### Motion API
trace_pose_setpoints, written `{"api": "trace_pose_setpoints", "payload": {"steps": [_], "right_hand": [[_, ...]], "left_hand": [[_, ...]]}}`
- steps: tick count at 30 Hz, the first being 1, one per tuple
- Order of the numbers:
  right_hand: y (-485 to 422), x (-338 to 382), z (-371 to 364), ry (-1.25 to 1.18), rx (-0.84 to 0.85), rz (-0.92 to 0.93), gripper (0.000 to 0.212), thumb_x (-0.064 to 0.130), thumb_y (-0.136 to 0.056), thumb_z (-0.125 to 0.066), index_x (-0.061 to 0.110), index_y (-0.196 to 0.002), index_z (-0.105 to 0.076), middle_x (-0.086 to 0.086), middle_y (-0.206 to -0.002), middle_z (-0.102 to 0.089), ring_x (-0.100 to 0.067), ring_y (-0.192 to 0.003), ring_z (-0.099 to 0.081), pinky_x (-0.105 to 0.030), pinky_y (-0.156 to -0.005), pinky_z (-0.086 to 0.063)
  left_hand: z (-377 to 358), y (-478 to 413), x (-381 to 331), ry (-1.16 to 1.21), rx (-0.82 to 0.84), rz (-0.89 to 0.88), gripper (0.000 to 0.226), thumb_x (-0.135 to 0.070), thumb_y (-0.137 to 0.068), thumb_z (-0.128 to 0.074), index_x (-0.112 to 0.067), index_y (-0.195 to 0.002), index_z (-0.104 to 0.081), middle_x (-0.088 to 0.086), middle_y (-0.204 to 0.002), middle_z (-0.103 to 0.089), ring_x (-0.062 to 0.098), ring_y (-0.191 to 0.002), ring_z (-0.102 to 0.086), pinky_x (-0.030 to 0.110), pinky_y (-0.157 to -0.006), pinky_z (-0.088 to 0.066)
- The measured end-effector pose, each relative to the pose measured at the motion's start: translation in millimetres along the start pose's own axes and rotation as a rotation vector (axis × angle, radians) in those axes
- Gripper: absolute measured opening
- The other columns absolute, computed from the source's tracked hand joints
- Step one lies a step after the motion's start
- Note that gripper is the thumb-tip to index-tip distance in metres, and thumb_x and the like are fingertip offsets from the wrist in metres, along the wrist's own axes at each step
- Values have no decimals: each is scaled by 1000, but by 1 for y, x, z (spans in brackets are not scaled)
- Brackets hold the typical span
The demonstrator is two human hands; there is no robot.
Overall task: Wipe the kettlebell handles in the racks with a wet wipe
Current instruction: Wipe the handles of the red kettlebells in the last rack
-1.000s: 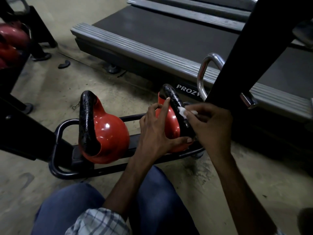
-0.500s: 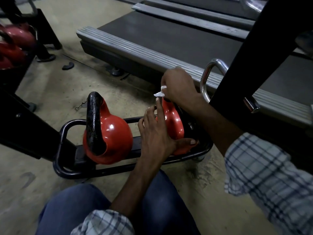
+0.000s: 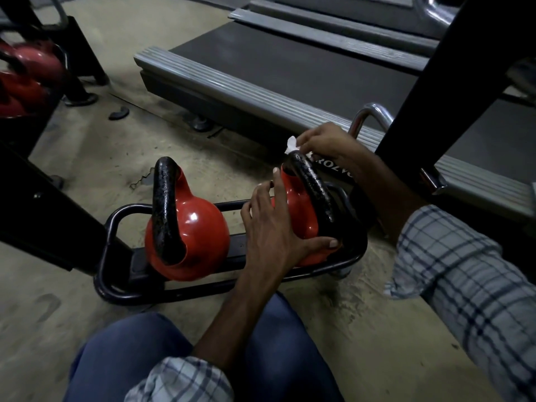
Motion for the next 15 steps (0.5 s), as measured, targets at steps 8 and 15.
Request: {"api": "trace_pose_setpoints", "payload": {"steps": [8, 15], "right_hand": [[88, -5, 25, -22, -299, 375, 8, 13, -82, -77, 14, -88, -82, 11, -73, -72, 4, -65, -66, -14, -66, -51], [174, -18, 1, 250, -431, 604, 13, 18, -86, -79, 14, -99, -78, 0, -107, -66, -12, -95, -65, -31, -81, -57]], "left_hand": [[-2, -5, -3, 55, 31, -59, 142, -77, -51, -78, -31, -159, 2, 3, -155, -24, 22, -143, -24, 47, -118, -20], [-10, -6, -6, 97, 167, -166, 144, -57, -46, -94, -38, -159, -7, 4, -158, -14, 24, -143, -20, 52, -119, -22]]}}
Point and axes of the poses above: each hand's wrist, its own y-axis away from the middle knuckle, its own z-axis out of the back of the hand, x = y × z, the point moved 7 cm from there along -y, towards the middle knuckle
